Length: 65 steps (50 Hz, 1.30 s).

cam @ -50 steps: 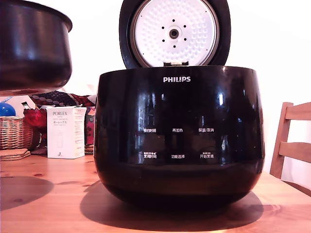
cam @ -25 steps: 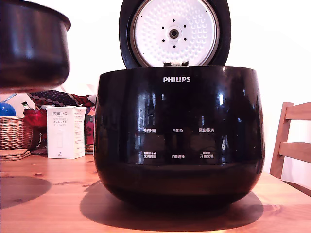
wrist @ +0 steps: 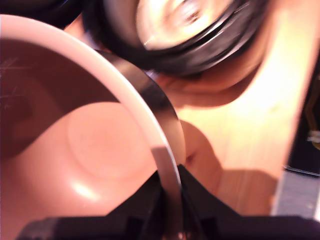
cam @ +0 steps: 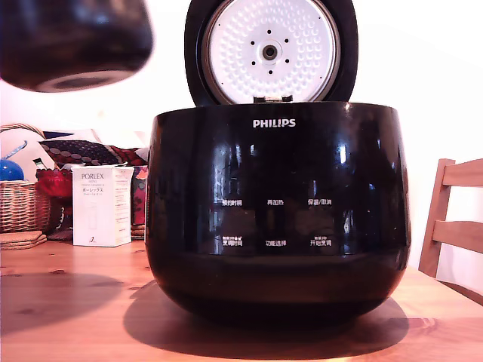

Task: Place the pot you are holding inside the rice cooker

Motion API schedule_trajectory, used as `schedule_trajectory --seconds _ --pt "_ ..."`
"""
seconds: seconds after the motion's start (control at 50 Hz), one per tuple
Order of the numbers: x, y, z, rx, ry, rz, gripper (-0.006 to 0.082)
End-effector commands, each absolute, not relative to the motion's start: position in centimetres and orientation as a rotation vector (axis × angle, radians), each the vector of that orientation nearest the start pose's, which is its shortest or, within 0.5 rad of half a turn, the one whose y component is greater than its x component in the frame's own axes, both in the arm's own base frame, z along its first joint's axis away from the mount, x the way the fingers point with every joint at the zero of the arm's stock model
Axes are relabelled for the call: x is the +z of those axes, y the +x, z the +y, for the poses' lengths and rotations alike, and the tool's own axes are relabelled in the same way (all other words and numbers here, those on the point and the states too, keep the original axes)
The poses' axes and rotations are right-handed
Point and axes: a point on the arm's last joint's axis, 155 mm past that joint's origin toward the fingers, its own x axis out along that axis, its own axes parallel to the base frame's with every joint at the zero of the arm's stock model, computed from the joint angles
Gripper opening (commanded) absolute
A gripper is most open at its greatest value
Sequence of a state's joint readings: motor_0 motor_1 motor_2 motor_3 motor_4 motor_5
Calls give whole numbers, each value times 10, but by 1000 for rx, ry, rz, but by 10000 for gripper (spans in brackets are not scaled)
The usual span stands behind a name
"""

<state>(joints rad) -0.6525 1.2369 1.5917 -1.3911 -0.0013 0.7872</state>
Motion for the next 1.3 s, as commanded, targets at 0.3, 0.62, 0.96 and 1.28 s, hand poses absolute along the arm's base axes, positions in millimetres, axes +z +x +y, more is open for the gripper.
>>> schedule_trajectory --seconds 0.3,0.62,0.96,1.28 --pt "281 205 -204 -1076 1081 648 -24" --pt "285 203 -238 -1135 1100 562 -24" --pt "295 206 -275 -1192 1102 502 -24" --pt "291 212 -305 -1258 1135 484 -24"
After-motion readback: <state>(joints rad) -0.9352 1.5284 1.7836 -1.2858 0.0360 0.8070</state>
